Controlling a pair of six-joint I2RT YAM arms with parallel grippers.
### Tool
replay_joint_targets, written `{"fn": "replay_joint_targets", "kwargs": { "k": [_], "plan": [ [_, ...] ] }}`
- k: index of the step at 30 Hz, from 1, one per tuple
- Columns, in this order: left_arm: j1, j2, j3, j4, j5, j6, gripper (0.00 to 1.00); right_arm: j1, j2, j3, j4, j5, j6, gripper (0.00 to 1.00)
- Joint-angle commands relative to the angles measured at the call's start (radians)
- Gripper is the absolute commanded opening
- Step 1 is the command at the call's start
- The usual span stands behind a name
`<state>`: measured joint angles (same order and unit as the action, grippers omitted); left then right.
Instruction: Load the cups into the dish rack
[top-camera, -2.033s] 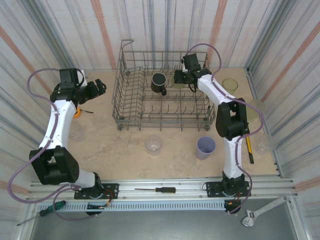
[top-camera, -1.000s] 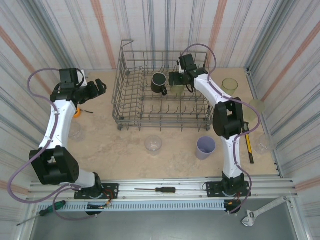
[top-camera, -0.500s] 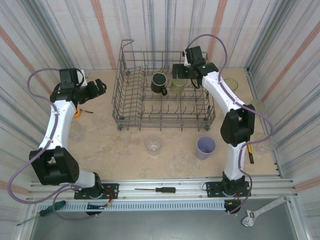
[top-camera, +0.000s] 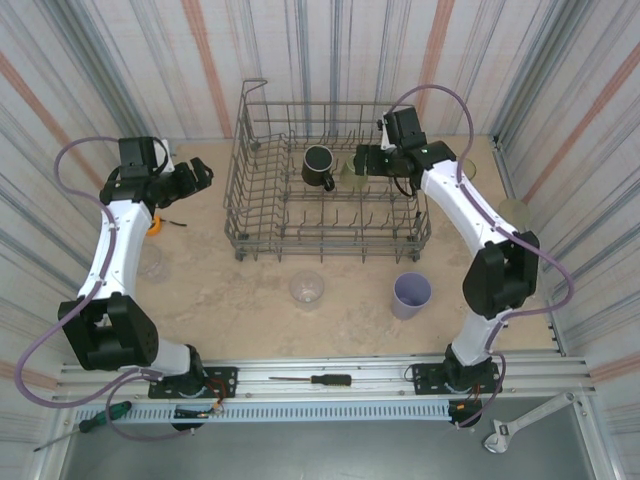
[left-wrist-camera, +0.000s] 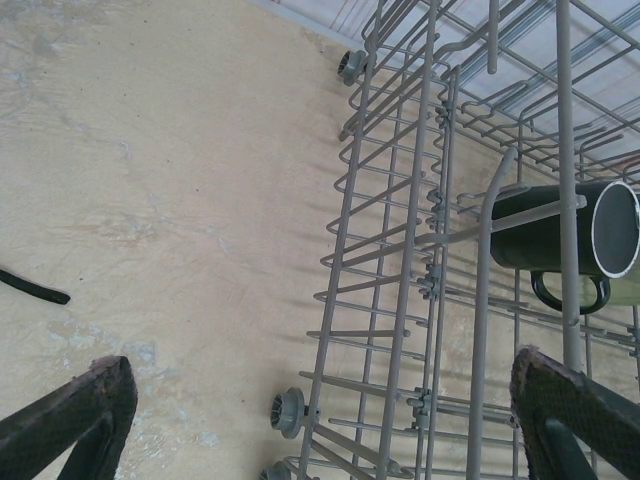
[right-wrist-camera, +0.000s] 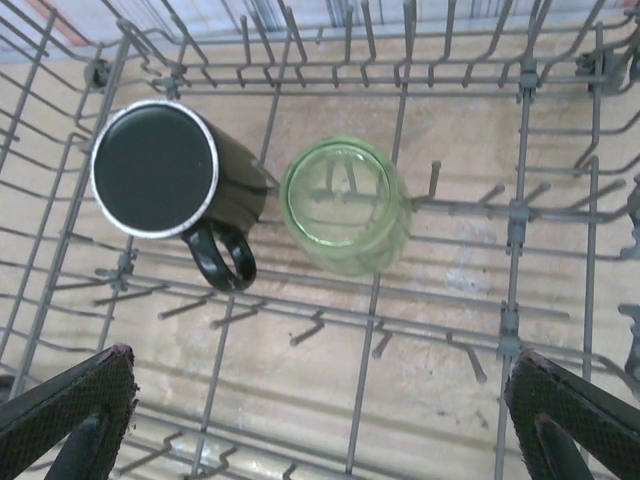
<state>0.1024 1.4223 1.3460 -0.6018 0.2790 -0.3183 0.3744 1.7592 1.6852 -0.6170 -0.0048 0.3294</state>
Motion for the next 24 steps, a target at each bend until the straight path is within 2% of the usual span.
{"fn": "replay_joint_targets", "kwargs": {
  "k": [1,12,20,24],
  "plan": [
    [0.000,-0.043,-0.007,-0.002,0.003,-0.012,0.99,-0.006,-0.068,-0.029,-0.024,-0.011,0.021,0.99],
    [-0.017,-0.042,-0.008,0.002,-0.004,-0.012,0.99,-0.100,-0.119,-0.065,-0.054,-0.010,-0.038,0.99],
    [-0.017,-0.043,-0.008,-0.001,-0.013,-0.011,0.99,-0.228,-0.124,-0.066,-0.049,-0.054,-0.100,0.99],
    [-0.020,-0.046,-0.017,0.008,-0.012,-0.013,0.99,-0.293,-0.076,-0.040,-0.073,-0.061,-0.114,0.99]
  ]
}}
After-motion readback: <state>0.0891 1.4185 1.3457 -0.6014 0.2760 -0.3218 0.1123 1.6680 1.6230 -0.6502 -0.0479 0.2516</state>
